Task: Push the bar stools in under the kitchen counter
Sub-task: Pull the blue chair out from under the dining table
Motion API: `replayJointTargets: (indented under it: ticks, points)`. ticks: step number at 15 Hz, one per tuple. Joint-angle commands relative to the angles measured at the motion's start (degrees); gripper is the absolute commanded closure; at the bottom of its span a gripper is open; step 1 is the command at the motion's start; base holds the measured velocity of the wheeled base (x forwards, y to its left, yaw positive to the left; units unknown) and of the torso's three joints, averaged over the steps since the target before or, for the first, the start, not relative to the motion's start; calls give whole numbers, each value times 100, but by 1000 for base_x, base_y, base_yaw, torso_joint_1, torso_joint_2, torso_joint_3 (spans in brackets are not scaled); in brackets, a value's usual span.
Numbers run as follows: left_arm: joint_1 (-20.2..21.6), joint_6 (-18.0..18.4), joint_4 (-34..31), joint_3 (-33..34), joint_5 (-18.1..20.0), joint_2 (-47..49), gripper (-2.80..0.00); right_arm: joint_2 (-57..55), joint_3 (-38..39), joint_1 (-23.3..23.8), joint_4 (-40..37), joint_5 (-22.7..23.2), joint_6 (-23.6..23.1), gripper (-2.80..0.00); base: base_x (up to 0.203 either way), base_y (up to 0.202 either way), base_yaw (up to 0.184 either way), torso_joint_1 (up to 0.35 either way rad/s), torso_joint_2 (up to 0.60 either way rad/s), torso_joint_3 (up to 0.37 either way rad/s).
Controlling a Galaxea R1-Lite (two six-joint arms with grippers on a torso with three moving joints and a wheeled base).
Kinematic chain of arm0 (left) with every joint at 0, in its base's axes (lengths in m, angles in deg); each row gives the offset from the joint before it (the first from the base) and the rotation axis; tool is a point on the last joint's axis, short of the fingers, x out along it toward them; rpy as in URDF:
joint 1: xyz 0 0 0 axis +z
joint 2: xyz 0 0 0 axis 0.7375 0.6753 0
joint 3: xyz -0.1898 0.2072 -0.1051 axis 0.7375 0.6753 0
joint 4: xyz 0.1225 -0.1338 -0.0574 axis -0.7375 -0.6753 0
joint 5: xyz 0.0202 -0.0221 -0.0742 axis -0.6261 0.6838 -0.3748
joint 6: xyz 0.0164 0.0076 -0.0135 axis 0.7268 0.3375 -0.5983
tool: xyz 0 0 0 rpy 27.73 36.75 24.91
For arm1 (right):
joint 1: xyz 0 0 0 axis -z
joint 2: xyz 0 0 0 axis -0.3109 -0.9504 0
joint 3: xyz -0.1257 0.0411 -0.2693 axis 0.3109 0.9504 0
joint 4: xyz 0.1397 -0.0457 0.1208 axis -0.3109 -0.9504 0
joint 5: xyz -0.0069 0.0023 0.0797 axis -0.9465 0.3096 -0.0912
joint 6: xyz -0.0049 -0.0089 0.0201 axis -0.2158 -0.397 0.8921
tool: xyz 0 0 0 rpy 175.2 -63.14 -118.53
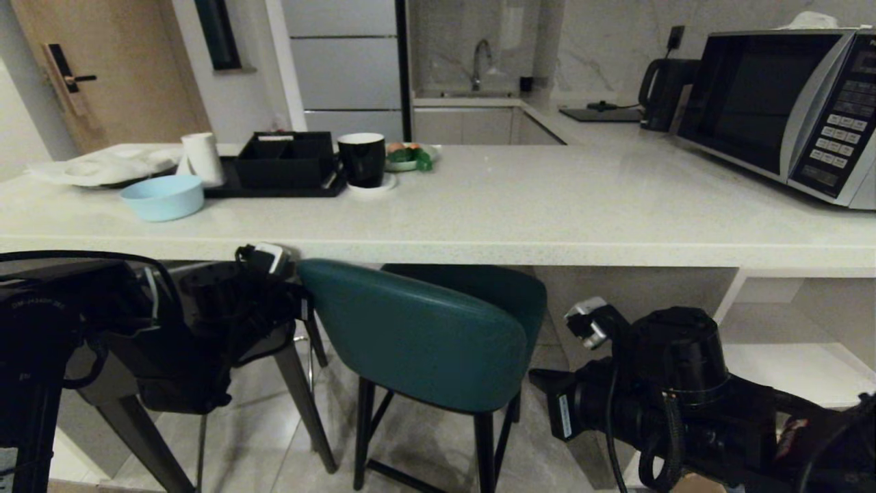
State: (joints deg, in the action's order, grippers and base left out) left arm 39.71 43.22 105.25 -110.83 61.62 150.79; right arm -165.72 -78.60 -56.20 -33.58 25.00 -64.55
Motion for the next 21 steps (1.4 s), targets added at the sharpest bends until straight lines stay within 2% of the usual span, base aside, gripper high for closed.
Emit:
replayJointTargets:
  ticks: [1, 5, 9, 11, 15, 18, 21]
  points:
    - [-185, 13, 65, -10, 32, -3, 0, -396, -30, -54, 267, -72, 4, 0, 0, 0, 0, 0, 0, 0]
    - [-471, 21, 83, 180, 21, -88, 0, -794, -290, -234, 449, -444, 21, 0, 0, 0, 0, 0, 0, 0]
    - [-798, 19, 117, 725, 49, -390, 0, -824, -442, -138, 449, -632, 296, 0, 0, 0, 0, 0, 0, 0]
    - [-972, 19, 221, 994, 49, -527, 0, -783, -391, 55, 449, -650, 312, 0, 0, 0, 0, 0, 0, 0]
    - [-1122, 13, 942, 1626, -21, -498, 0, -105, 62, 319, 416, -632, 290, 0, 0, 0, 0, 0, 0, 0]
    - [-966, 6, 947, 1450, -57, -404, 0, 515, 814, 868, 320, -605, 125, 0, 0, 0, 0, 0, 0, 0]
    - [-744, 12, 947, 1062, -285, -219, 0, 617, 887, 1457, 309, -572, 79, 0, 0, 0, 0, 0, 0, 0]
